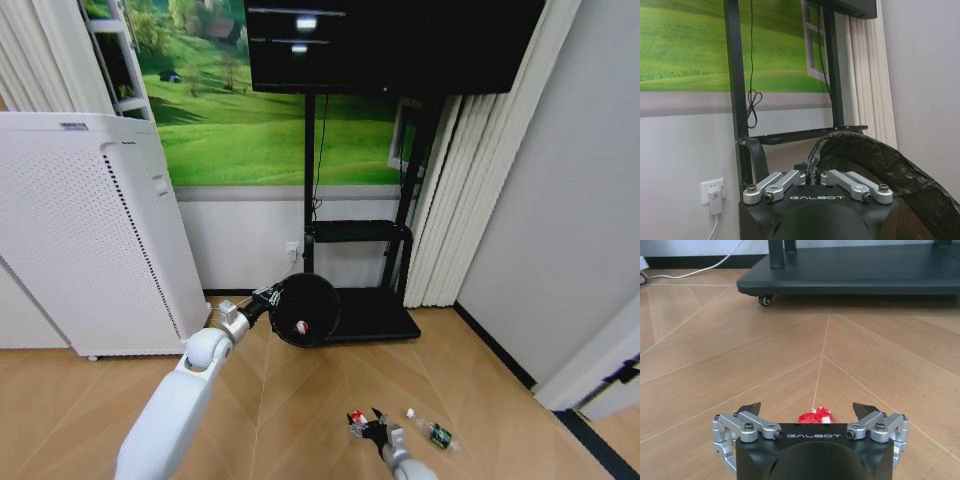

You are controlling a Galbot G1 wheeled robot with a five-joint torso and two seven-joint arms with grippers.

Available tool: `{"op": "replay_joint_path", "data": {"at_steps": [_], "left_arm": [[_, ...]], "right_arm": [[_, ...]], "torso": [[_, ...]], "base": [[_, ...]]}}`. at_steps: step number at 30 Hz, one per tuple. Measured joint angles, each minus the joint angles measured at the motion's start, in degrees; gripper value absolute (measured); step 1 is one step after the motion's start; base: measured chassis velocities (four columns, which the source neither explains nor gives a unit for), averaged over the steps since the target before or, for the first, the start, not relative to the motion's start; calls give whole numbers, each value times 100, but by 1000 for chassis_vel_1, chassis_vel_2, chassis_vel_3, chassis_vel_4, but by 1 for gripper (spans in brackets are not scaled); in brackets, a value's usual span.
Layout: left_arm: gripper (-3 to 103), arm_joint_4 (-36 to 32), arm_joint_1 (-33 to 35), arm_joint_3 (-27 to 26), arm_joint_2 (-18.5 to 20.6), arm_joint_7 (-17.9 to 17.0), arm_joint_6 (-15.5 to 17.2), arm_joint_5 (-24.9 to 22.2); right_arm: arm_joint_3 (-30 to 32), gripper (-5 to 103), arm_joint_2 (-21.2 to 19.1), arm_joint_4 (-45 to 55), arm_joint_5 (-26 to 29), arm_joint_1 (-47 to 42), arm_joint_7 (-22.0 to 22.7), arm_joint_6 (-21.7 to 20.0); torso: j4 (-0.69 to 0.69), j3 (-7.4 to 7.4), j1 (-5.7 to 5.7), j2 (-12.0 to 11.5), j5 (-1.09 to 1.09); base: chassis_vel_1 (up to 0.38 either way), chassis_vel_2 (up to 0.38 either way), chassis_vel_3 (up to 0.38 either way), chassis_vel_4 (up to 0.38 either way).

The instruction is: Pick up the trash bin and place the garbage on the floor into it.

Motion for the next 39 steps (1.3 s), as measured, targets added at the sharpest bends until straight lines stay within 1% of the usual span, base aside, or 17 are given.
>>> {"op": "replay_joint_path", "data": {"at_steps": [1, 2, 3, 4, 7, 16, 28, 29, 30, 31, 32, 33, 34, 35, 37, 38, 39], "left_arm": [[7, -22, 30, -11, 3, 1, 1, 2], [7, -22, 30, -11, 3, 1, 1, 2], [7, -58, 62, -42, 7, 2, 3, 2], [7, -58, 62, -42, 7, 2, 3, 2], [7, -136, 164, -143, 72, 8, 8, -2], [7, -163, 188, -220, 87, 37, 5, -28], [7, -103, 201, -312, 77, 103, -28, -38], [7, -103, 201, -320, 84, 103, -31, -38], [7, -103, 201, -320, 84, 103, -31, -38], [7, -103, 201, -324, 88, 104, -36, -40], [7, -103, 201, -324, 88, 104, -36, -40], [7, -106, 201, -331, 90, 105, -39, -44], [7, -117, 201, -334, 91, 105, -40, -48], [7, -117, 201, -334, 91, 105, -40, -48], [7, -155, 205, -335, 97, 102, -40, -61], [7, -155, 205, -335, 97, 102, -40, -61], [7, -166, 211, -335, 104, 98, -39, -64]], "right_arm": [[18, 100, 97, -409, -157, 192, 5, 110], [18, 100, 97, -409, -157, 192, 5, 110], [56, 100, 183, -756, -232, 370, 37, 190], [56, 100, 183, -756, -232, 370, 37, 190], [108, 100, 394, -1340, -253, 736, 235, 233], [158, 100, 430, -1559, -269, 860, 323, 160], [207, 101, 427, -1709, -328, 836, 411, 260], [209, 98, 433, -1725, -330, 836, 430, 269], [209, 98, 433, -1725, -330, 836, 430, 269], [210, 93, 440, -1731, -338, 831, 439, 274], [210, 93, 440, -1731, -338, 831, 439, 274], [213, 83, 441, -1727, -341, 815, 439, 268], [215, 78, 441, -1727, -341, 808, 439, 265], [215, 78, 441, -1727, -341, 808, 439, 265], [220, 66, 437, -1727, -345, 807, 447, 266], [220, 66, 437, -1727, -345, 807, 447, 266], [221, 61, 431, -1727, -345, 808, 451, 268]], "torso": [[0, 0, 0, 0, 0], [0, 0, 0, 0, 0], [1, 0, 0, 0, 0], [1, 0, 0, 0, 0], [1, 0, 0, 0, 0], [1, 0, 0, 0, -1], [0, 0, 0, 0, 0], [0, 0, -1, 0, 0], [0, 0, -1, 0, 0], [1, 0, 0, 0, 0], [1, 0, 0, 0, 0], [1, 0, 0, 0, 0], [0, 0, 0, 0, 0], [0, 0, 0, 0, 0], [0, 0, -1, 0, 0], [0, 0, -1, 0, 0], [0, 0, 0, 0, 1]], "base": [[0, 0, 0, 0], [0, 0, 0, 0], [0, 0, 0, 0], [0, 0, 0, 0], [0, 0, 0, 0], [0, 0, 0, 0], [0, 0, 0, 0], [0, 0, 0, 0], [0, 0, 0, 0], [0, 0, 0, 0], [0, 0, 0, 0], [0, 0, 0, 0], [0, 0, 0, 0], [0, 0, 0, 0], [0, 0, 0, 0], [0, 0, 0, 0], [0, 0, 0, 0]]}}
